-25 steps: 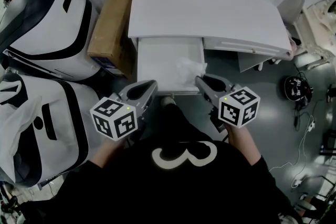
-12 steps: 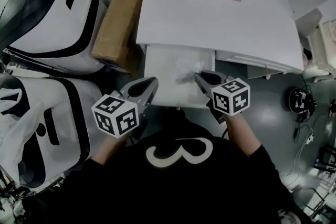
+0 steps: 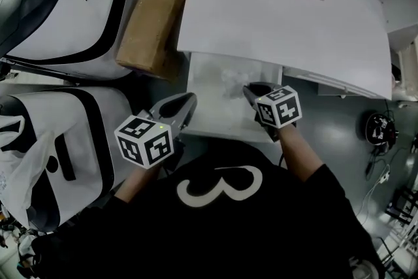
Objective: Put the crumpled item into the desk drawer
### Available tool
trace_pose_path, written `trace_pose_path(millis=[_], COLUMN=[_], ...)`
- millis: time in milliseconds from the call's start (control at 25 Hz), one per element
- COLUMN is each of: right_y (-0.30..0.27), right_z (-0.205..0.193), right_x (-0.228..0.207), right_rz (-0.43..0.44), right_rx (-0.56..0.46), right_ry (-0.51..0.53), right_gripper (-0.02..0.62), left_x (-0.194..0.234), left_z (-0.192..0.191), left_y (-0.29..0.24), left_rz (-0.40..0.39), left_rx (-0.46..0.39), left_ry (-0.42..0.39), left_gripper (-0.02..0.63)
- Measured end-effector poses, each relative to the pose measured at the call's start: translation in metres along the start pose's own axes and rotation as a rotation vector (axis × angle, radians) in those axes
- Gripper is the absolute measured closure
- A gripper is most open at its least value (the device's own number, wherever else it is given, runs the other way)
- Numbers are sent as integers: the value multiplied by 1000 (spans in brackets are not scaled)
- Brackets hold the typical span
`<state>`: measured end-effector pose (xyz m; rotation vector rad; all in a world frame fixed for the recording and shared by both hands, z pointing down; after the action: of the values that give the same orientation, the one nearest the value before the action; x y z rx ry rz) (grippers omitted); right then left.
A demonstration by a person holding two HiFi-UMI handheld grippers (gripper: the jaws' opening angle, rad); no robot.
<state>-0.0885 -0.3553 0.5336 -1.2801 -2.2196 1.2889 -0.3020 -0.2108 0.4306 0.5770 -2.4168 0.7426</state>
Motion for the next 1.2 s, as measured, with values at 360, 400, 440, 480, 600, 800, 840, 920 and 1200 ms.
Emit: trace_pose_path(millis=[360,400,440,480,600,800,840,920,1200], right_y=[-67,-74,-81,-87,-103,-120,-122,-128,-133], right_z=[-14,-16,-19,-21,-29,-45,-47,-51,-56], right_x=[-19,-21,-23,-25,-29,-33,-33,-34,-39], right_rz=[7,7,9,10,10,7,9,12,11], right_rx=[158,173,187,197,221,262,269,281,295], right_ry=[-27,-32,-40,-49,-61,-76,-77,-76,-112], right_gripper=[557,556,555,555,554,552,551,548,477], left_x=[27,30,33,36,42,47,48,51,54], left_z=[0,-1,-1,-2,-3,-6,-7,-9,-11], left_y=[-6,-6,-6,-7,-9,-9,-8,-5,-2], left_rz=[37,43,49,55,70,91,97,109,131], left_rx=[29,30,32,34,34,35,33,21,-12], left_ry=[35,42,47,51,56,67,69,69,78], left_gripper=[595,595,595,595,595,595,595,595,595])
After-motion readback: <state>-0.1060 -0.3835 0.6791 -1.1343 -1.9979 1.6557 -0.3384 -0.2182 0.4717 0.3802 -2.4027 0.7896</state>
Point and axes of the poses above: the fingertips, and each gripper's own axes: y backward along the fingers, x to its left, z out of its top, the point moved 9 cm from there along y, backward along the fingers, and after that the axes turned 10 degrees about -z, right-handed, at the moved point
